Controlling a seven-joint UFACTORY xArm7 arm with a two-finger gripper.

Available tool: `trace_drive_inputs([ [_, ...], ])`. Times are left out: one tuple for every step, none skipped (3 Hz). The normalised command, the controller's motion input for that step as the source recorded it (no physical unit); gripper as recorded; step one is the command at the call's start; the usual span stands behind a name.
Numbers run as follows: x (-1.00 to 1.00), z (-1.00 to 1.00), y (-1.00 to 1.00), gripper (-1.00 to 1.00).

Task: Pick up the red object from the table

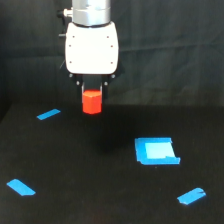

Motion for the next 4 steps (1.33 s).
trace_drive_inputs([
  [0.09,0.01,0.07,-0.93],
  [-0.01,0.03,-0.08,-0.99],
  [0.05,0.03,-0.02,-0.95],
  [0.13,0.05,0.00,-0.97],
])
